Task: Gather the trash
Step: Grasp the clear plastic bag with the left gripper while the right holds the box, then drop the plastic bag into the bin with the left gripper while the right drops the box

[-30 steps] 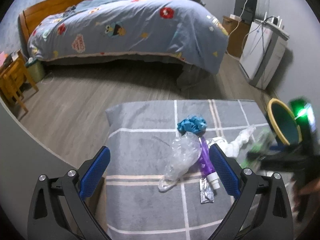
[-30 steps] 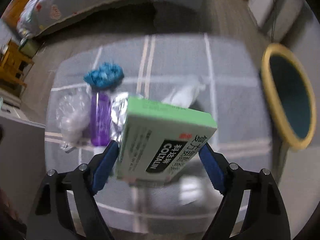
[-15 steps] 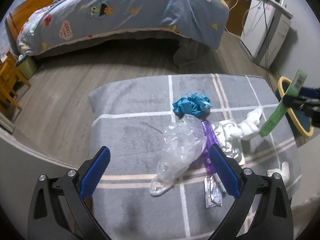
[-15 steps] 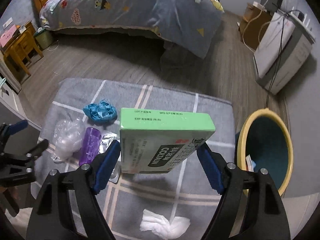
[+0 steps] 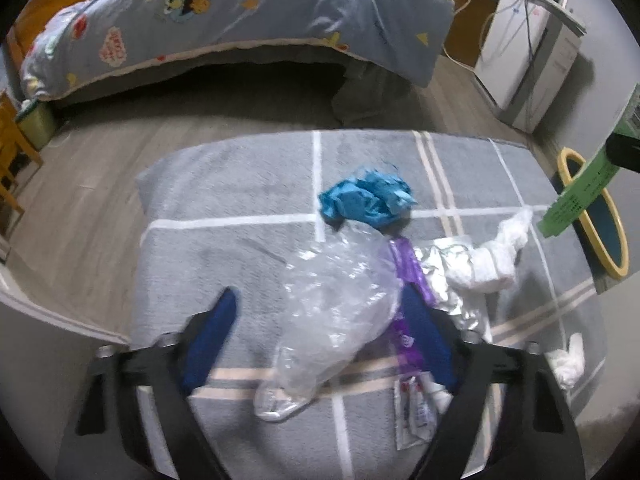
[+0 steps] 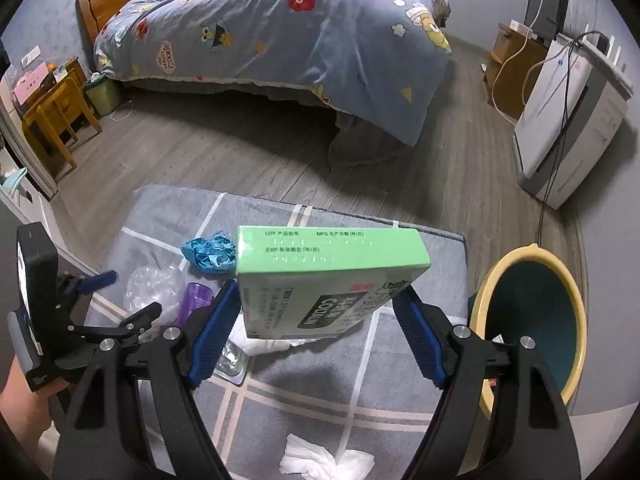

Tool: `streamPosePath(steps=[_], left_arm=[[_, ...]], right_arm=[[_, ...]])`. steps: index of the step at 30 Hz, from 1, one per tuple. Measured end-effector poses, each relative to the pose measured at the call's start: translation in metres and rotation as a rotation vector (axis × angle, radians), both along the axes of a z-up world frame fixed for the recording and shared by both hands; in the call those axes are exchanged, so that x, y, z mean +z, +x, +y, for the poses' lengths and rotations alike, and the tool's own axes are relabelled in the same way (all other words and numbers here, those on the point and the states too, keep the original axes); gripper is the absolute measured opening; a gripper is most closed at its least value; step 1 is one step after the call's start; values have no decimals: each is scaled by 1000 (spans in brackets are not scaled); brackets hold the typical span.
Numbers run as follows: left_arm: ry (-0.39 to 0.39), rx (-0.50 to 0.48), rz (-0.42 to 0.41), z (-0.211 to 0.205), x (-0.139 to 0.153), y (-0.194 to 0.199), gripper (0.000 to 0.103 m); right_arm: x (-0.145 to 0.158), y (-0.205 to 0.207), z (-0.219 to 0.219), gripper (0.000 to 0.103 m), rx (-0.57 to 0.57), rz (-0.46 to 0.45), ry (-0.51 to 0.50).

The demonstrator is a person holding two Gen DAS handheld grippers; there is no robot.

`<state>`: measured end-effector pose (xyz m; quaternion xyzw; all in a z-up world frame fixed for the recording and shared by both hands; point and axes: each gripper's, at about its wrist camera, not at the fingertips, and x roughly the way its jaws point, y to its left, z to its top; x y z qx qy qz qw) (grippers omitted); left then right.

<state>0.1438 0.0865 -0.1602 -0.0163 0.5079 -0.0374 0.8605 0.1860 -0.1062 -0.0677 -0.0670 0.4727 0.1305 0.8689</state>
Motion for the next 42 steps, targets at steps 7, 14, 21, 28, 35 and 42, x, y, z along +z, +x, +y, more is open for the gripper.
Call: streamPosePath(steps=[7, 14, 21, 28, 35, 42], left_arm=[[23, -58, 27, -11, -5, -1, 26], [58, -47, -82, -12, 30, -4, 23], [52, -75, -210, -31, 77, -3, 23], [30, -110, -257, -59, 98, -2, 23], [16, -153, -289, -90, 111, 2, 23], [11, -231, -306, -138, 115, 9, 23]], right_arm=[[0, -1, 1, 76, 12, 2, 6], [5, -1, -5, 76, -1, -12, 18], [15, -1, -26, 76, -37, -42, 34], [19, 2, -64, 77, -107, -48, 58], [19, 3, -107, 77, -170, -49, 85], [18, 5, -160, 77, -252, -47, 121]])
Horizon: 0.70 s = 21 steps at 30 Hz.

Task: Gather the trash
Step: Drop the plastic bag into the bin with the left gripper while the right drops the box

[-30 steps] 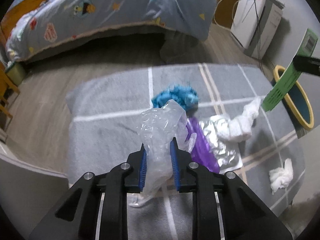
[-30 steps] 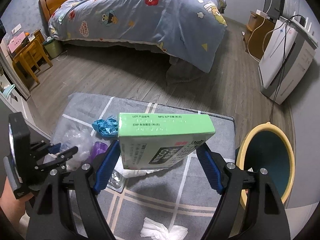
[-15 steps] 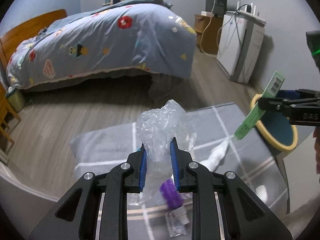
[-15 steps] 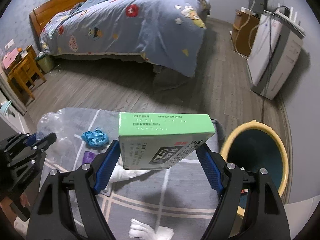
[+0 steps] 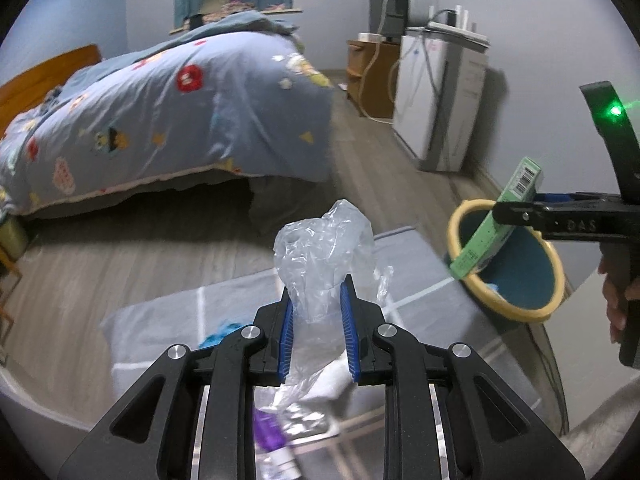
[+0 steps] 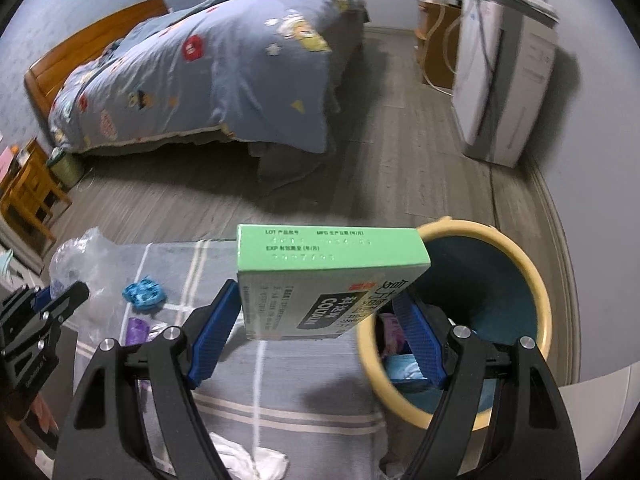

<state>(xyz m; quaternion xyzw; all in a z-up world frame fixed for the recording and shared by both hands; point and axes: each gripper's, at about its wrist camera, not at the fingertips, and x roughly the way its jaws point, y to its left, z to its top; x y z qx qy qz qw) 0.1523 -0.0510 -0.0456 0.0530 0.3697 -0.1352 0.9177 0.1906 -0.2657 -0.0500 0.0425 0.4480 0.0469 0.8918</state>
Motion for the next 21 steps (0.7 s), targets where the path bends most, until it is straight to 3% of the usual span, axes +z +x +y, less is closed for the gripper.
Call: streamPosePath(steps=[8, 14, 21], left_arm=[[18, -104, 8, -55, -9, 1, 23], [46, -213, 41, -106, -29, -8, 23], [51, -316, 90, -156, -50, -18, 23]], right_arm=[[-5, 0, -78, 77, -135, 13, 59], [-19, 4, -133, 77, -239, 40, -1], [-48, 6, -171, 77, -304, 118, 9]])
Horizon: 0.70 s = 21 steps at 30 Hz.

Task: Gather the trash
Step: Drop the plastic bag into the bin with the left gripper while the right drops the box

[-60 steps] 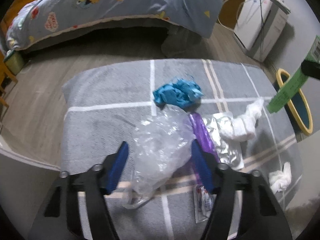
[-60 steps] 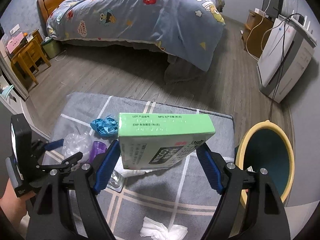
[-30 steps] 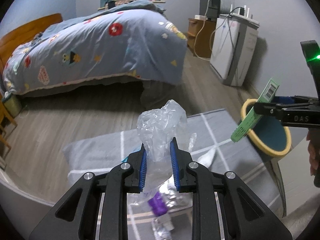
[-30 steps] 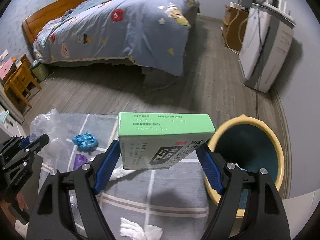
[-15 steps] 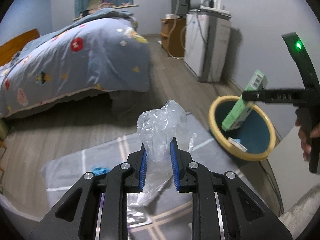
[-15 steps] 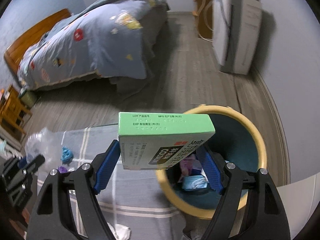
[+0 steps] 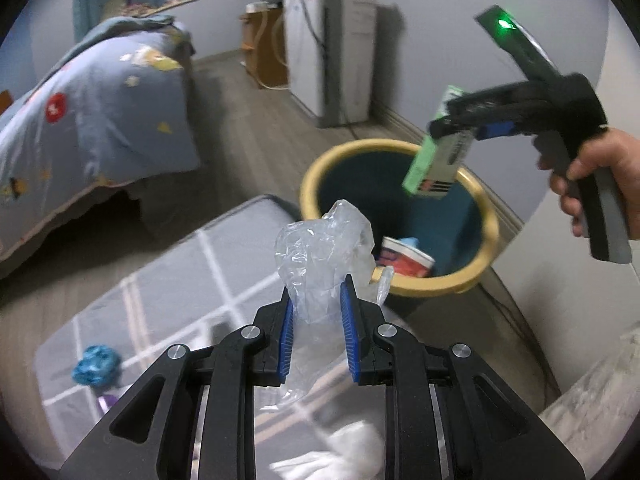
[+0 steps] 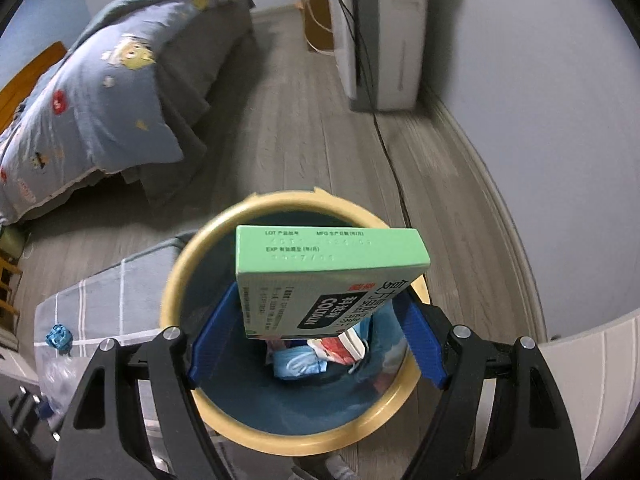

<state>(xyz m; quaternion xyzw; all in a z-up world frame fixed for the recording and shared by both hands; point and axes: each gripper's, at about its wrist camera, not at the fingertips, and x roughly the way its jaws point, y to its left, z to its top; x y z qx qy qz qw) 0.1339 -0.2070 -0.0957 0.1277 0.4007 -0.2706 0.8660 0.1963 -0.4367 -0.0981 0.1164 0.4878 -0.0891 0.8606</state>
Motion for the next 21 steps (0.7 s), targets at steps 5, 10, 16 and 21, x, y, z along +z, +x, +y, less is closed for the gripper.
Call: streamPosePath(steps=[5, 10, 16, 21], left_arm=[[-31, -32, 36, -29, -7, 9, 23], [-36, -50, 72, -60, -21, 28, 23], [-17, -83, 46, -87, -26, 46, 23], [-31, -95, 25, -100, -29, 54, 30]], right_arm=[[-9, 2, 0, 77, 7, 27, -2], [-14, 3, -3, 77, -2, 38, 21], [-18, 4, -14, 77, -60, 35, 69], [-21, 4, -19, 77, -84, 32, 94]])
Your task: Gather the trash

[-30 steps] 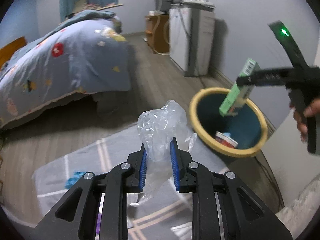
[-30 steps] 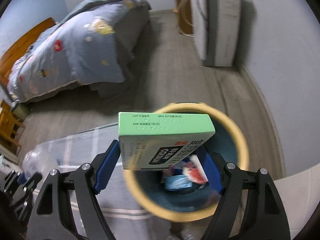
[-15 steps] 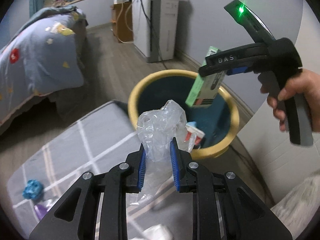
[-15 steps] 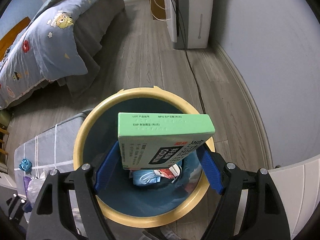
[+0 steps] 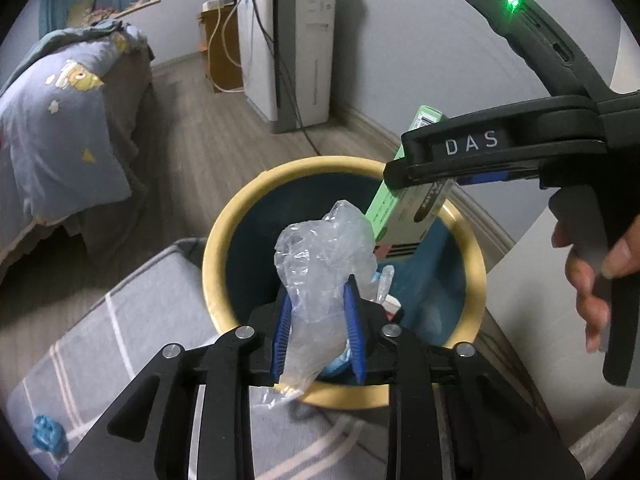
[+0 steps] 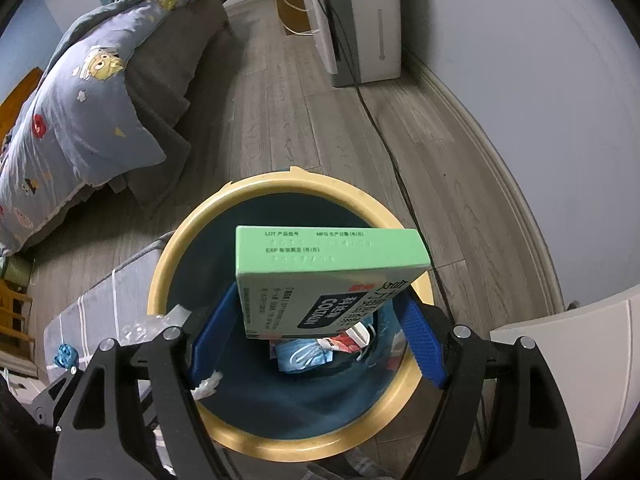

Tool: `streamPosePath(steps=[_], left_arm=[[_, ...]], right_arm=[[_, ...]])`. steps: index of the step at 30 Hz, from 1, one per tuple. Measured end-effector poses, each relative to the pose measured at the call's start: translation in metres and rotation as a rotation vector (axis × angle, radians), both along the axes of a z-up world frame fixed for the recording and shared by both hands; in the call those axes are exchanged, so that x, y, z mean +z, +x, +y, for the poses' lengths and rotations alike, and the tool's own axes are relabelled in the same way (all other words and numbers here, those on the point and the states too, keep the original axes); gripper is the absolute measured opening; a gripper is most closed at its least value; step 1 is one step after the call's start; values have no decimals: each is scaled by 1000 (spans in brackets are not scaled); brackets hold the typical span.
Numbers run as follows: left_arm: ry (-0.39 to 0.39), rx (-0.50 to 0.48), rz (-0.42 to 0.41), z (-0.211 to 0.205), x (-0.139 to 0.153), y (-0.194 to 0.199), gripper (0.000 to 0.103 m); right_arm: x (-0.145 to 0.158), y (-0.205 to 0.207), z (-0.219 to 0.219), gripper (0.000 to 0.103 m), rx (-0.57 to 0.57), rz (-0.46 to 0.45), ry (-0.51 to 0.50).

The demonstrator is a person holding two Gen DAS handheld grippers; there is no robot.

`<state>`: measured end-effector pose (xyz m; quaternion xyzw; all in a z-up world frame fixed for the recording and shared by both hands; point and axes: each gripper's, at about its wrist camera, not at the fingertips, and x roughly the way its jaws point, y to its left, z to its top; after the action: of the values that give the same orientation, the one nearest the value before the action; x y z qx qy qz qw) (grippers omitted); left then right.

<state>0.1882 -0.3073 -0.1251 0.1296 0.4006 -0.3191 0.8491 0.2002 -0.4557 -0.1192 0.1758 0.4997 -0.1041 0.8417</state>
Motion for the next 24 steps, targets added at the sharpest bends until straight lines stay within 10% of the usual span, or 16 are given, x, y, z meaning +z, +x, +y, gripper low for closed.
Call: streamPosePath(steps=[10, 24], left_arm=[[-11, 58, -34, 18, -2, 0, 90], [35, 231, -33, 115, 9, -17, 96]], right_arm=[[2, 2, 2, 92, 8, -19, 14], [17, 6, 29, 97, 49, -37, 17]])
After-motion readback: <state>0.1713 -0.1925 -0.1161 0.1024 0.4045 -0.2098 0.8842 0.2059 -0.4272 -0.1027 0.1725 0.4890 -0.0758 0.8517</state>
